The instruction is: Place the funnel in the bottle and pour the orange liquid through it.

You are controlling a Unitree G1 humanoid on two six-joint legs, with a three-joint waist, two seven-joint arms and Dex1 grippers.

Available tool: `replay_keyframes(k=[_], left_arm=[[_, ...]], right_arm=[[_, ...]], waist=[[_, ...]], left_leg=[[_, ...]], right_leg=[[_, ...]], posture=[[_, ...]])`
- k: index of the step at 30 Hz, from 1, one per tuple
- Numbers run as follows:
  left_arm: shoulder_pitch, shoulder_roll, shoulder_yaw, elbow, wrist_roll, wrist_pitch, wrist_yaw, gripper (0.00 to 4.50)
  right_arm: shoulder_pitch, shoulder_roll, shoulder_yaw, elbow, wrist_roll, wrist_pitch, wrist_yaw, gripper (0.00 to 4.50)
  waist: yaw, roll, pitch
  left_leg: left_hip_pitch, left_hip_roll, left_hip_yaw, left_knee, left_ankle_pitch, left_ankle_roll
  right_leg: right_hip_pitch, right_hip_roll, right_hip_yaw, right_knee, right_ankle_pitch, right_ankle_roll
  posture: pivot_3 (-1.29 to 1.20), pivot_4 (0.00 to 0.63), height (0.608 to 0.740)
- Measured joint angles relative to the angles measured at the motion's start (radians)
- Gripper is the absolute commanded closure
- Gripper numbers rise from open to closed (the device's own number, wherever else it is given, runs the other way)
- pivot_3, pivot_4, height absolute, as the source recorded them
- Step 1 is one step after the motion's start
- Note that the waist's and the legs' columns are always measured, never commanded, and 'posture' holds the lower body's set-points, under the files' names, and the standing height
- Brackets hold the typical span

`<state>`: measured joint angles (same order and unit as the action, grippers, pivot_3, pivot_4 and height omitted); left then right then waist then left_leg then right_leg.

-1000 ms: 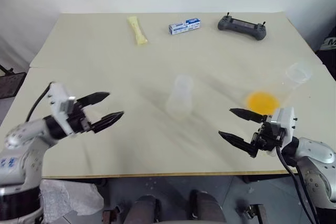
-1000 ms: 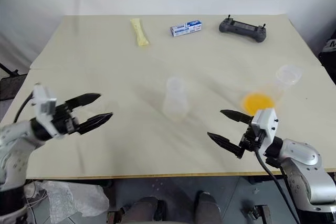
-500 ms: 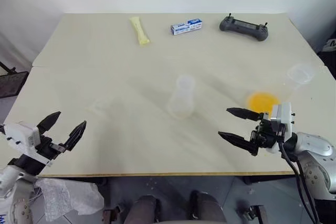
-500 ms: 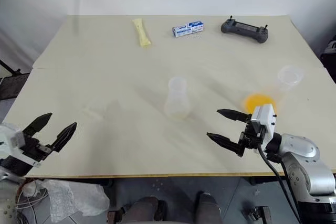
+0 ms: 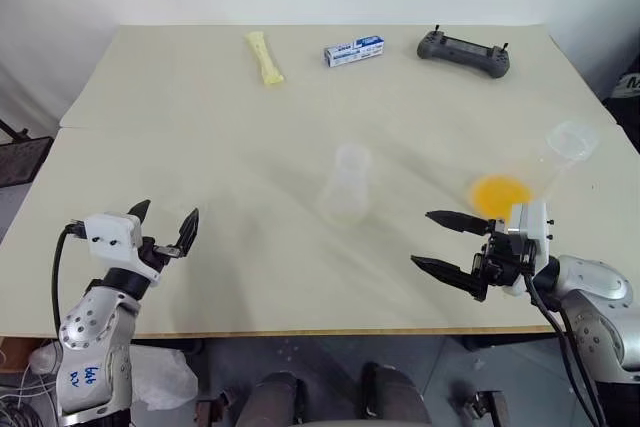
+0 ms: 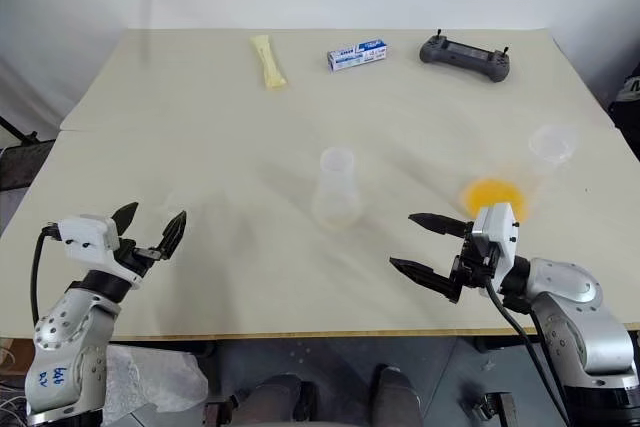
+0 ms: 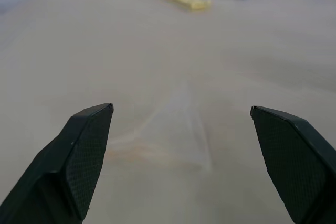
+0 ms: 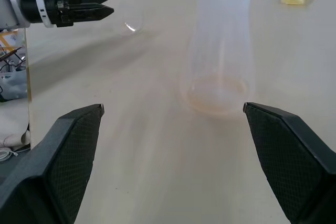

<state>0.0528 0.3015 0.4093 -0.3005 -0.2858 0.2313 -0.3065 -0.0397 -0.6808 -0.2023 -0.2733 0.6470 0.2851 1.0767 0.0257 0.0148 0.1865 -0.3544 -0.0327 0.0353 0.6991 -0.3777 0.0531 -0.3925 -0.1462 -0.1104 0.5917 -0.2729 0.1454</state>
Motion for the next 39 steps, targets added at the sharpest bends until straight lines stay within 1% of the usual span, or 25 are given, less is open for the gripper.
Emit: replay_keyframes(k=[4, 10, 11, 15, 20, 24, 35, 39], left_arm=[[0.0, -0.001, -0.002, 0.0, 0.005, 0.049, 0.048, 0.04], [-0.003, 0.0, -0.03, 0.0, 0.014, 0.1, 0.076, 0.04], [-0.005, 0.0, -0.033, 0.0, 0.014, 0.107, 0.08, 0.44], [-0.014, 0.0, -0.036, 0.0, 0.013, 0.124, 0.092, 1.54], [-0.049, 0.001, -0.037, 0.018, 0.014, 0.129, 0.094, 3.16], [-0.069, 0.008, -0.037, 0.067, 0.014, 0.126, 0.09, 4.48], [-0.088, 0.033, -0.032, 0.087, 0.006, 0.105, 0.058, 4.48], [-0.088, 0.033, -0.007, 0.078, -0.097, 0.095, -0.017, 4.48]], right_arm=[[0.007, 0.0, 0.0, 0.0, 0.0, 0.0, -0.002, 0.0], [0.007, 0.0, 0.0, -0.001, -0.001, 0.0, -0.003, 0.0], [0.007, 0.0, 0.0, 0.0, -0.001, 0.0, -0.003, 0.0], [0.003, 0.0, 0.0, 0.0, -0.004, 0.0, -0.003, 0.0], [-0.014, 0.0, 0.0, 0.001, -0.01, -0.001, -0.003, 0.0], [-0.015, 0.0, 0.0, 0.004, -0.015, -0.002, -0.002, 0.0], [-0.01, 0.0, 0.0, 0.005, -0.029, -0.004, -0.002, 0.0], [-0.009, 0.0, 0.0, 0.004, -0.03, -0.004, -0.003, 0.0]], waist=[[0.001, 0.0, 0.0], [0.001, 0.0, 0.0], [0.001, 0.0, 0.0], [0.001, 0.0, 0.0], [0.001, 0.0, 0.0], [0.001, 0.0, 0.0], [0.001, 0.0, 0.0], [0.0, 0.0, 0.0]], left_leg=[[0.0, 0.0, 0.0, 0.0, 0.0, 0.0], [0.0, 0.0, 0.0, 0.0, 0.0, 0.0], [0.0, 0.0, 0.0, 0.0, 0.0, 0.0], [0.0, 0.0, 0.0, 0.0, 0.0, 0.0], [0.0, 0.0, 0.0, 0.0, 0.0, 0.0], [0.0, 0.0, 0.0, 0.0, 0.0, 0.0], [0.0, 0.0, 0.0, 0.0, 0.0, 0.0], [0.0, 0.0, 0.0, 0.0, 0.0, 0.0]], right_leg=[[0.0, 0.0, 0.0, 0.0, 0.0, 0.0], [0.0, 0.0, 0.0, 0.0, 0.0, 0.0], [0.0, 0.0, 0.0, 0.0, 0.0, 0.0], [0.0, 0.0, 0.0, 0.0, 0.0, 0.0], [0.0, 0.0, 0.0, 0.0, 0.0, 0.0], [0.0, 0.0, 0.0, 0.0, 0.0, 0.0], [0.0, 0.0, 0.0, 0.0, 0.0, 0.0], [0.0, 0.0, 0.0, 0.0, 0.0, 0.0]], posture=[[0.0, 0.15, 0.74], [0.0, 0.15, 0.74], [0.0, 0.15, 0.74], [0.0, 0.15, 0.74], [0.0, 0.15, 0.74], [0.0, 0.15, 0.74], [0.0, 0.15, 0.74], [0.0, 0.15, 0.74]])
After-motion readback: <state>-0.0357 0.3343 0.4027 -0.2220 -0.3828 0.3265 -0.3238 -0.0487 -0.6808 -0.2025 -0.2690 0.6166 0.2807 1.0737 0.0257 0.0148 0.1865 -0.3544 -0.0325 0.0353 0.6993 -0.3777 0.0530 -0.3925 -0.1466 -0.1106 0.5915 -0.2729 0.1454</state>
